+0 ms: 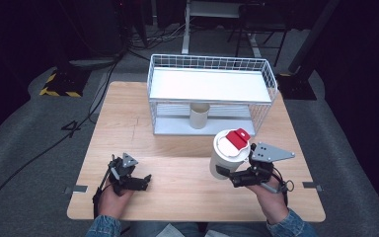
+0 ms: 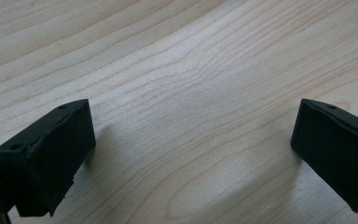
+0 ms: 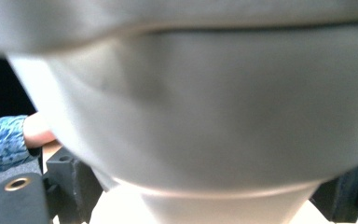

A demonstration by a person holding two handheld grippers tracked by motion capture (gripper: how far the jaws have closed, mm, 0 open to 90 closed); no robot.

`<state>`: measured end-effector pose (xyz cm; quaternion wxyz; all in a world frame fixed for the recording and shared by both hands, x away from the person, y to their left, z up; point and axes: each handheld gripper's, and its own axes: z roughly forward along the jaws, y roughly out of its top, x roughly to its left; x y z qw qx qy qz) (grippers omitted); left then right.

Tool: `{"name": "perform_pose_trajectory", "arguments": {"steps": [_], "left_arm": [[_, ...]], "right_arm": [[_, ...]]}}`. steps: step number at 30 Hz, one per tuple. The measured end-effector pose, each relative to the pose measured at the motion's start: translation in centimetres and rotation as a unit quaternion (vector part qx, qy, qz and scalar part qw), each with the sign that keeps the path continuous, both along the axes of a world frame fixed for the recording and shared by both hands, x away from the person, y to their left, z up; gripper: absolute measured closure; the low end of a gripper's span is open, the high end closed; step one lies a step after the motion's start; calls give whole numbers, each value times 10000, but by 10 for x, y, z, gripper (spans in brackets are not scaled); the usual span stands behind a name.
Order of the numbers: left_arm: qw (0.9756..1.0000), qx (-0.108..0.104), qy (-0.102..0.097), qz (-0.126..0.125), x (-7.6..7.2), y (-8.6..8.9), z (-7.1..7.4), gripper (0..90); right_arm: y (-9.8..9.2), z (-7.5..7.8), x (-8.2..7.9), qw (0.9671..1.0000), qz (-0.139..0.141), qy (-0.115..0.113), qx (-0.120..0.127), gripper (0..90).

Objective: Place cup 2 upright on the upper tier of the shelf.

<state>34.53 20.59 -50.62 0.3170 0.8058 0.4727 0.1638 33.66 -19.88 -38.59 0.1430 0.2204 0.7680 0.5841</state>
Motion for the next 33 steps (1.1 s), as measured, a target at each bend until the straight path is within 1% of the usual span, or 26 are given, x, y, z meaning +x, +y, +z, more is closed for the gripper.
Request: {"name": "perform_pose_trajectory", "arguments": {"steps": [2, 3, 7, 11, 15, 19, 20, 21, 23, 25, 29, 30, 31, 33], "left_arm": [[10000, 0, -5, 15, 0, 0, 0, 2], [10000, 25, -5, 34, 1, 0, 0, 2], [9999, 35, -6, 111, 2, -1, 0, 2], [9999, 37, -18, 133, 2, -1, 0, 2], [9999, 32, -12, 151, 2, -2, 0, 2], [9999, 35, -13, 164, 2, -2, 0, 3], [9999, 35, -13, 164, 2, -2, 0, 3], [9998, 36, -14, 180, 2, -2, 0, 4], [9998, 36, -14, 180, 2, -2, 0, 3], [9998, 37, -13, 180, 2, -2, 0, 3], [9998, 37, -14, 180, 2, -2, 0, 3], [9998, 37, -14, 180, 2, -2, 0, 4], [9998, 38, -19, 178, 2, -2, 0, 3], [9998, 40, -5, 183, 2, -2, 0, 4]], "right_arm": [[-1, 3, 2, 10000, -14, -7, -4, 132], [-2, 8, 6, 10000, -35, -23, 4, 133], [-3, 20, 15, 10000, -67, -52, -29, 132], [-4, 33, 23, 10000, -58, -36, -18, 133], [-3, 45, 32, 9999, -60, -97, -31, 132], [-1, 54, 42, 9999, -81, -77, -43, 132], [-1, 54, 42, 9999, -81, -77, -43, 132], [0, 57, 47, 9999, -71, -65, -47, 132], [0, 59, 49, 9999, -72, -56, -44, 132], [2, 65, 56, 9999, -71, -64, -32, 132], [5, 76, 63, 9999, -84, -137, -35, 132], [5, 76, 63, 9999, -84, -137, -35, 132], [6, 82, 66, 9998, -86, -170, -31, 132], [8, 87, 70, 9997, -96, -202, -39, 132]]}}
